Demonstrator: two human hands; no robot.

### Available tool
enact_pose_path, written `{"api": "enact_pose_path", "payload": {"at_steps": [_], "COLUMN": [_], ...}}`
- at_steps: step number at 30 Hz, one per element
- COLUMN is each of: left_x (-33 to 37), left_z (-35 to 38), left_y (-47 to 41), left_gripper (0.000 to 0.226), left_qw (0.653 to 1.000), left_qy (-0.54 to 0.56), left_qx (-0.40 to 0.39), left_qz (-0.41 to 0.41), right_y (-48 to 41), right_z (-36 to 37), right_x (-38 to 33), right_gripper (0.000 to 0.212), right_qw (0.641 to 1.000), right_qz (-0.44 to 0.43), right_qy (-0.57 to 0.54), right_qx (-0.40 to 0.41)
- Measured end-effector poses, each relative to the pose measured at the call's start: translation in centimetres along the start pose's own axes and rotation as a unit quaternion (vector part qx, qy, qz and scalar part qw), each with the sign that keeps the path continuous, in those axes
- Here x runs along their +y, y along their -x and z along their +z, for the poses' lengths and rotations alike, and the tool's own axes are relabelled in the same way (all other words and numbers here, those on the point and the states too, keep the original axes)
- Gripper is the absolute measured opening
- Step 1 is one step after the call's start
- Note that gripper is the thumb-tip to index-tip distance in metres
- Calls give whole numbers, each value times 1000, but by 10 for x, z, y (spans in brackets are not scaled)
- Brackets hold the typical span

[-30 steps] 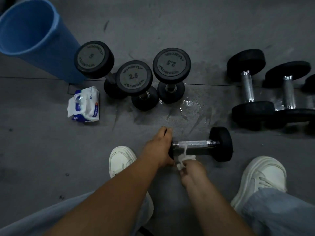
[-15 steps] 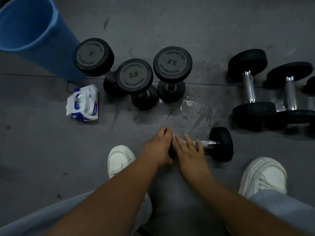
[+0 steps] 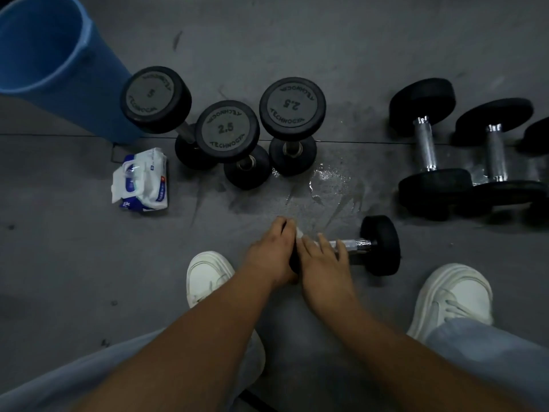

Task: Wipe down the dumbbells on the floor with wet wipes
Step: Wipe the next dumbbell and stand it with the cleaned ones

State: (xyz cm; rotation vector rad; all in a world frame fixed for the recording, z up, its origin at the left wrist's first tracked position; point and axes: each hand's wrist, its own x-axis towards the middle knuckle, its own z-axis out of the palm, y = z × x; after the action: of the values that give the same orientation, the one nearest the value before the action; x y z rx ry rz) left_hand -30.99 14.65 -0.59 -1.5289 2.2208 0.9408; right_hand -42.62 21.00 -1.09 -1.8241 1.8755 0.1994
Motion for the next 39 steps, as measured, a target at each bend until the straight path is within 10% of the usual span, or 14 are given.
{"api": "enact_pose_path", "payload": {"at_steps": [9,12,14,17,20,32,36,39], "left_x": [2,1,1,1,1,1,2,1], "left_z": [-4,-7,-9,-4,-1,-3,-1,1], "left_y": [-1,-3,-5,-2,-2,0,0,-1], "left_gripper": [113,115,117,117,110,114,103,112], "left_qw": [1000,1000,1000,1000,1000,1000,1000,1000], "left_qy": [-10,-16,-19,-13,-8,-1,4,1], "left_qx": [-12,-13,-16,-9,15,4,23,8], "left_qz": [-7,-3,-4,-5,-2,-3,-2,-1], "right_y": [-15,22,31,2,-18,-18,-48,-25], "right_z": [-12,14,30,39,17,27,0,-4], "right_x": [5,9,1,-17,-33,-31,-31,-30], "right_gripper": [26,10,10,16,23,30,24,15], "right_qw": [996,976,842,479,331,392,320,461], "right_qz": [-35,20,223,417,407,455,456,443], "right_qy": [43,-174,-485,-772,-851,-799,-831,-767], "right_qx": [74,132,80,-17,-24,37,8,55]}}
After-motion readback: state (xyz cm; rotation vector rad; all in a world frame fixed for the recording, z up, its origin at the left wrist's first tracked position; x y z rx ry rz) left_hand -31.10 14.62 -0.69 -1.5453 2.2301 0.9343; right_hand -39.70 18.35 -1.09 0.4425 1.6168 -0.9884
